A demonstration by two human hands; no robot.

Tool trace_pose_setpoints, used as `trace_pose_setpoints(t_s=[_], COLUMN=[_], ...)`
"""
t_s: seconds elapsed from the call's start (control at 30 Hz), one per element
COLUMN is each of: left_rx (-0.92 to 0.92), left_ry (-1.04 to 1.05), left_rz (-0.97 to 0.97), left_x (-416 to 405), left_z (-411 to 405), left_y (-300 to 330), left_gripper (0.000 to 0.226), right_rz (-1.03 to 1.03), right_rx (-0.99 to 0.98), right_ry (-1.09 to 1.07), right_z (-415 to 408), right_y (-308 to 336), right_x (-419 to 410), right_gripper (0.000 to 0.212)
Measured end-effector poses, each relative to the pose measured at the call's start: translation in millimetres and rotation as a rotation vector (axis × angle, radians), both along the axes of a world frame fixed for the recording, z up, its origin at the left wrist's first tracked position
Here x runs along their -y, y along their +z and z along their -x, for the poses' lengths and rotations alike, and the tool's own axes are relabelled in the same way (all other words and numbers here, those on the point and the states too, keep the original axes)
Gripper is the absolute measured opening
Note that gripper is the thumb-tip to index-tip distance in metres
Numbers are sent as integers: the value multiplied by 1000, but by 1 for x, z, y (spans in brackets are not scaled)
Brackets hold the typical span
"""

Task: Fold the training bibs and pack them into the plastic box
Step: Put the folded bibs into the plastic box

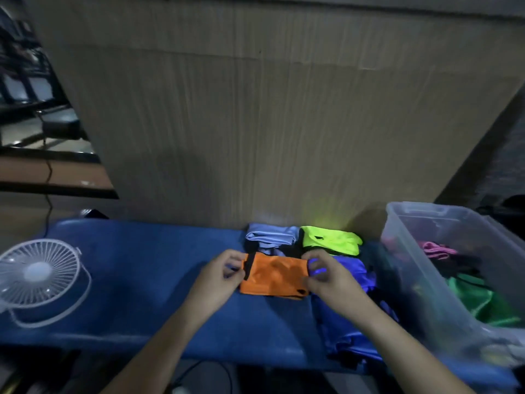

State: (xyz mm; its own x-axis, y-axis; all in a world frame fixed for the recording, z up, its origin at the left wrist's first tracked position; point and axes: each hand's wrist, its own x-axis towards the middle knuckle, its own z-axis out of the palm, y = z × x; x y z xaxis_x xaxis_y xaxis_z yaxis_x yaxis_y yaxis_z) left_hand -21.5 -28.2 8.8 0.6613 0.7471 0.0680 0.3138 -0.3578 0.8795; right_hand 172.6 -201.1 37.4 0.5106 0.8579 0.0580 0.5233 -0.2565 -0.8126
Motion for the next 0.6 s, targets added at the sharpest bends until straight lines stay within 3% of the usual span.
trace_pose_setpoints(t_s=[0.23, 0.37, 0.6], left_rx=[-142, -234, -194], left_ry=[-23, -4, -21], left_rz=[11, 32, 174], left_x=[-31, -42, -39], left_z=[-20, -36, -39], left_y=[-48, -54, -55], left_gripper=[43, 60, 62], right_rz=[161, 207, 309], right_rx=[147, 189, 215], right_ry=[-55, -87, -77], right_z=[-15, -21, -2], right_y=[-47, -61, -74], right_x=[-34, -51, -62], right_gripper=[41, 43, 64])
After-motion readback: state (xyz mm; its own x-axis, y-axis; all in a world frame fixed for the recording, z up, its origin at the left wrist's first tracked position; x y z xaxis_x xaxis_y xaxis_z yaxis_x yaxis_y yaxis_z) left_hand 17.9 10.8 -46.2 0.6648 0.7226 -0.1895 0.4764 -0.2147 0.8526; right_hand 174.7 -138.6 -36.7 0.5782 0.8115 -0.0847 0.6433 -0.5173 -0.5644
